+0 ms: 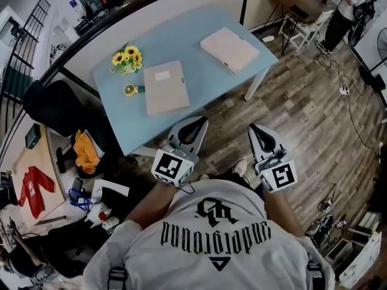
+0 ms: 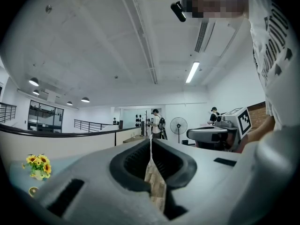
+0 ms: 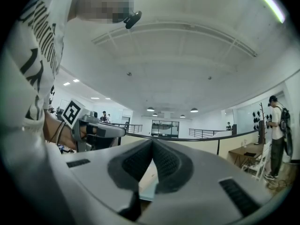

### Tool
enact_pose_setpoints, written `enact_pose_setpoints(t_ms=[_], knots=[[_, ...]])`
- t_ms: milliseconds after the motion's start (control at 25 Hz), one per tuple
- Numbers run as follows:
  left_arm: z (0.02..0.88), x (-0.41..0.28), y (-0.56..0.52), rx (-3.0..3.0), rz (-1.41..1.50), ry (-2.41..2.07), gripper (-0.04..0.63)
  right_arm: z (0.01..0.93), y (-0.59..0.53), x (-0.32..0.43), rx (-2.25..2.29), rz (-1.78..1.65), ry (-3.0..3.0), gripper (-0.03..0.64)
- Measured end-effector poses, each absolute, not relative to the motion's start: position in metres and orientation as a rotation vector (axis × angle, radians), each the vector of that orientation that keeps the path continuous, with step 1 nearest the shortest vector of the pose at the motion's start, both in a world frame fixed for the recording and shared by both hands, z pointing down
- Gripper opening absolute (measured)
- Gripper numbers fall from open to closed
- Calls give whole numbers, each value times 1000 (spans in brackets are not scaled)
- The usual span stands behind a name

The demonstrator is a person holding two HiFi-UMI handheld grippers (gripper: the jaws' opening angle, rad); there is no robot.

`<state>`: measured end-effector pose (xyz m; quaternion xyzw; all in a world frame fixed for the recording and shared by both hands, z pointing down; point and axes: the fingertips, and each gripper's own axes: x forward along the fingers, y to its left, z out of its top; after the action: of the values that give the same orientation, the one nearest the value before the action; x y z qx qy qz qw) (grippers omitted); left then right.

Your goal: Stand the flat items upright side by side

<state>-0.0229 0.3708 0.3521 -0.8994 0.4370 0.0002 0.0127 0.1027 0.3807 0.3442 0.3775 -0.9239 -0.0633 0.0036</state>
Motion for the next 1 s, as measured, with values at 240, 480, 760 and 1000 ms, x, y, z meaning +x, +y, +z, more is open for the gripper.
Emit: enact_pose_setpoints(t_ms=[240,480,760,1000], knots=[[361,-3,348,-2801,-25,1397,83,352,357,125,1182,-138,-2908,93],[367,22,322,-2799,-26,1433,249,359,328,150,1167,-84,-2917,237],[377,66,291,-2817,-47,1431,313,369,297,185,1127,-43,-2922,326],[380,121,261,-2828,-60,1407,314,370,272,239,1133,-34,-2923,333]])
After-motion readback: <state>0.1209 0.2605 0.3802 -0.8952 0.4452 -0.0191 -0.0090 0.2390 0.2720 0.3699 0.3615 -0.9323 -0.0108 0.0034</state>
